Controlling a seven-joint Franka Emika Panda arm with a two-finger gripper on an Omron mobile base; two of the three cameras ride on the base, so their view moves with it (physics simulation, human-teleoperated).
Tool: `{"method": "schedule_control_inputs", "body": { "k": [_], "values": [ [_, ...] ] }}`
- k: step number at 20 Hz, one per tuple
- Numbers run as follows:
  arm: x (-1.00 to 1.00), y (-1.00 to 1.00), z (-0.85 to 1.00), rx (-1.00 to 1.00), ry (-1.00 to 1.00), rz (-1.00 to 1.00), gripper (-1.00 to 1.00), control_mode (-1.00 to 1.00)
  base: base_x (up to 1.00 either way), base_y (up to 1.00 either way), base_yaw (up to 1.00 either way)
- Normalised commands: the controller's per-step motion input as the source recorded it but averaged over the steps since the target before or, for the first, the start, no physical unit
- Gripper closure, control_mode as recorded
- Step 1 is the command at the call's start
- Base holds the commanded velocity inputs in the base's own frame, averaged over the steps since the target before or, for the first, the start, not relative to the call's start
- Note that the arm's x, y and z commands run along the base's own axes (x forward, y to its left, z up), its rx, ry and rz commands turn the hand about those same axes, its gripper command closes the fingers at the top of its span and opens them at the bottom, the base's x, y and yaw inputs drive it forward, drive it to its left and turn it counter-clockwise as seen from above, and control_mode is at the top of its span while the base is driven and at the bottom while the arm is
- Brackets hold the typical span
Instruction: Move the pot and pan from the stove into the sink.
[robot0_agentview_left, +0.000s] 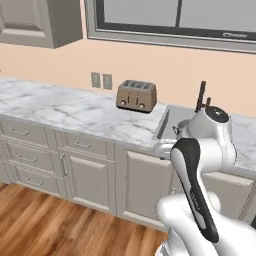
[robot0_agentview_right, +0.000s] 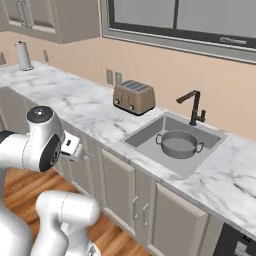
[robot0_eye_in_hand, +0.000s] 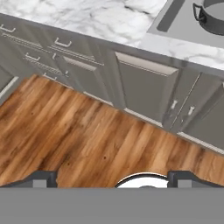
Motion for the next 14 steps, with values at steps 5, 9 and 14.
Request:
{"method": "schedule_control_inputs", "body": {
  "k": [5,9,14],
  "values": [
    [0.00,0.00,0.00,0.00,0.00,0.00,-1.00,1.00,0.00,0.00,0.50],
    [0.00,0.00,0.00,0.00,0.00,0.00,-1.00,1.00,0.00,0.00,0.50],
    [0.00,0.00,0.00,0.00,0.00,0.00,-1.00,1.00,0.00,0.00,0.50]
  ]
}}
